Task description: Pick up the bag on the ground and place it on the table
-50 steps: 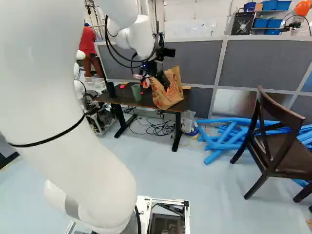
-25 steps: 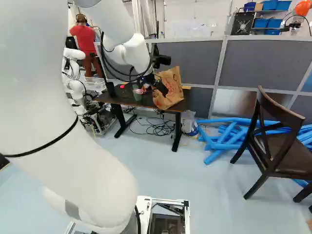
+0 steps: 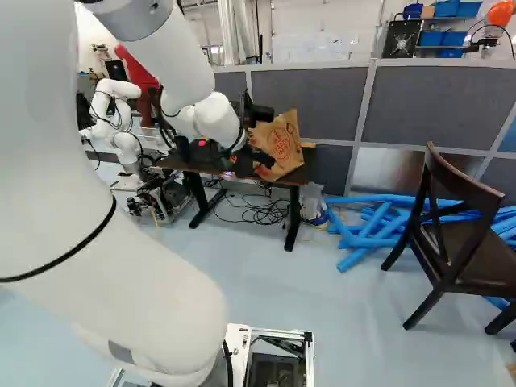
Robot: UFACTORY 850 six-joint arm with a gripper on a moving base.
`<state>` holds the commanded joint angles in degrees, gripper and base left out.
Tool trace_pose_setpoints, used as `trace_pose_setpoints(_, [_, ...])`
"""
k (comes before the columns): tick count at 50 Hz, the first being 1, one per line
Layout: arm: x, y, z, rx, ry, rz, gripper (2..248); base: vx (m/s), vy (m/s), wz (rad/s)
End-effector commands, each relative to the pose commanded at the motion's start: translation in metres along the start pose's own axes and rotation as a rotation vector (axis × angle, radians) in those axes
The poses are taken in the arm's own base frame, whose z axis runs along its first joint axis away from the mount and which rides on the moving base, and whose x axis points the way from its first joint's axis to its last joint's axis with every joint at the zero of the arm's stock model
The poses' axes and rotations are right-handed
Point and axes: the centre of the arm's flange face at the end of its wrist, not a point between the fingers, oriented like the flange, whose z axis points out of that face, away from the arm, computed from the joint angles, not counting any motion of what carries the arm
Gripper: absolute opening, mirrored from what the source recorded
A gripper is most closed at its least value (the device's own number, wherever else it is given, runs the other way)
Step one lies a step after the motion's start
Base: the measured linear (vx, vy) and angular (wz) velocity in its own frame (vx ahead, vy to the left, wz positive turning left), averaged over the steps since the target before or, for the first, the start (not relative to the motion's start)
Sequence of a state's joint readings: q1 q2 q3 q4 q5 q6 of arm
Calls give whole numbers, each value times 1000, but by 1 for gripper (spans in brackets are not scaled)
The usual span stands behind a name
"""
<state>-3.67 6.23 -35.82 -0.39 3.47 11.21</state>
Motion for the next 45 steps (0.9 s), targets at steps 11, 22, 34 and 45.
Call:
trace_pose_setpoints(11, [-31, 1, 0, 22, 76, -41, 247, 0, 0, 0])
trace_pose_setpoints(22, [-59, 3, -3, 41, 144, -77, 247, 0, 0, 0])
trace_pose_setpoints(34, [-86, 5, -7, 56, 211, -111, 247, 0, 0, 0])
trace_pose_setpoints(45, [-109, 7, -11, 68, 264, -138, 247, 0, 0, 0])
